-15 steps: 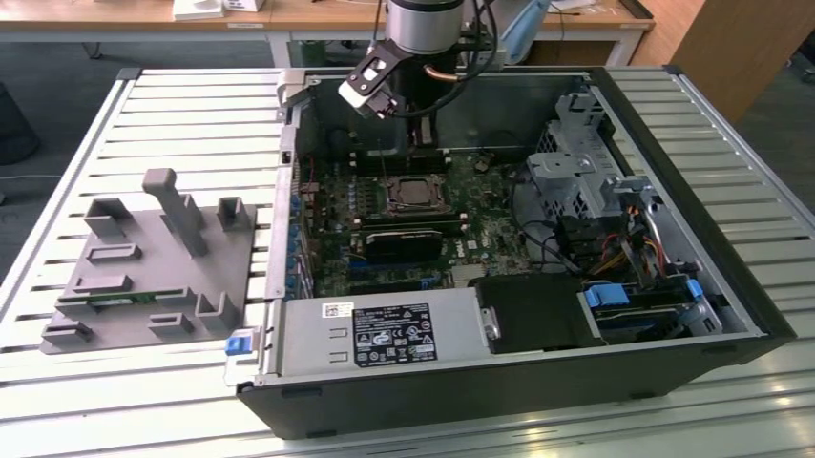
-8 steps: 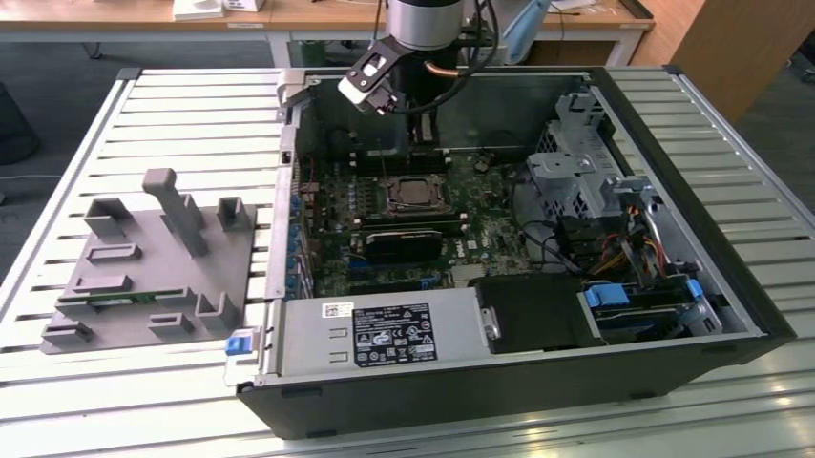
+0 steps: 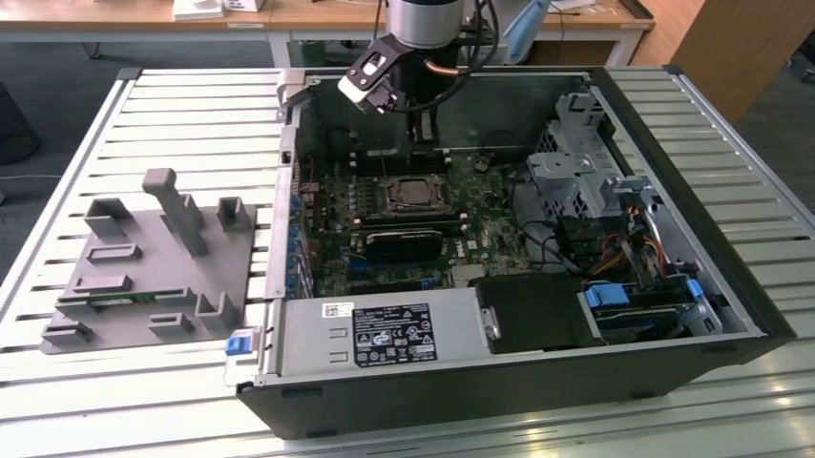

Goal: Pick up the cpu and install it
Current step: 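Install the first cpu locking lever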

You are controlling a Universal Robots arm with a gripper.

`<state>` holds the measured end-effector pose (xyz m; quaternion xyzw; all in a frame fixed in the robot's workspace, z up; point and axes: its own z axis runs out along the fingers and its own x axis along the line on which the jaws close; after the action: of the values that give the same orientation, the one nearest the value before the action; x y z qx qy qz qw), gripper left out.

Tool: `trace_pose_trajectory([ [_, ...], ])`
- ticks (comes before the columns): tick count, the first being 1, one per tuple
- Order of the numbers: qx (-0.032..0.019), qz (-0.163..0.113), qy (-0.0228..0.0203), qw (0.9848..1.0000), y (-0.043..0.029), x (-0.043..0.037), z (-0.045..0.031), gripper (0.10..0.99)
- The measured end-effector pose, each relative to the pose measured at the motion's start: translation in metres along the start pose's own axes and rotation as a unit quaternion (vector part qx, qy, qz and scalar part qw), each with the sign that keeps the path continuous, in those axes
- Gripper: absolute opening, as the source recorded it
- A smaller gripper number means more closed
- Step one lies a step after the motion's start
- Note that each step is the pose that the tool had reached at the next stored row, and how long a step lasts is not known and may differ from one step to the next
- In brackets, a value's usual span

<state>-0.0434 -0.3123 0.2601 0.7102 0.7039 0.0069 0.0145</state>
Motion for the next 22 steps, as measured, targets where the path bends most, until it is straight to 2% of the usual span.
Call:
trace_pose_trajectory([
  [8, -0.001, 0.0, -0.0012, 1.0, 0.0, 0.0, -0.0025, 0.106],
  [14, -0.0013, 0.0, -0.003, 1.0, 0.0002, -0.0002, -0.0115, 0.106],
  [22, -0.0015, 0.0, -0.0032, 1.0, 0.0003, -0.0002, -0.0186, 0.106],
])
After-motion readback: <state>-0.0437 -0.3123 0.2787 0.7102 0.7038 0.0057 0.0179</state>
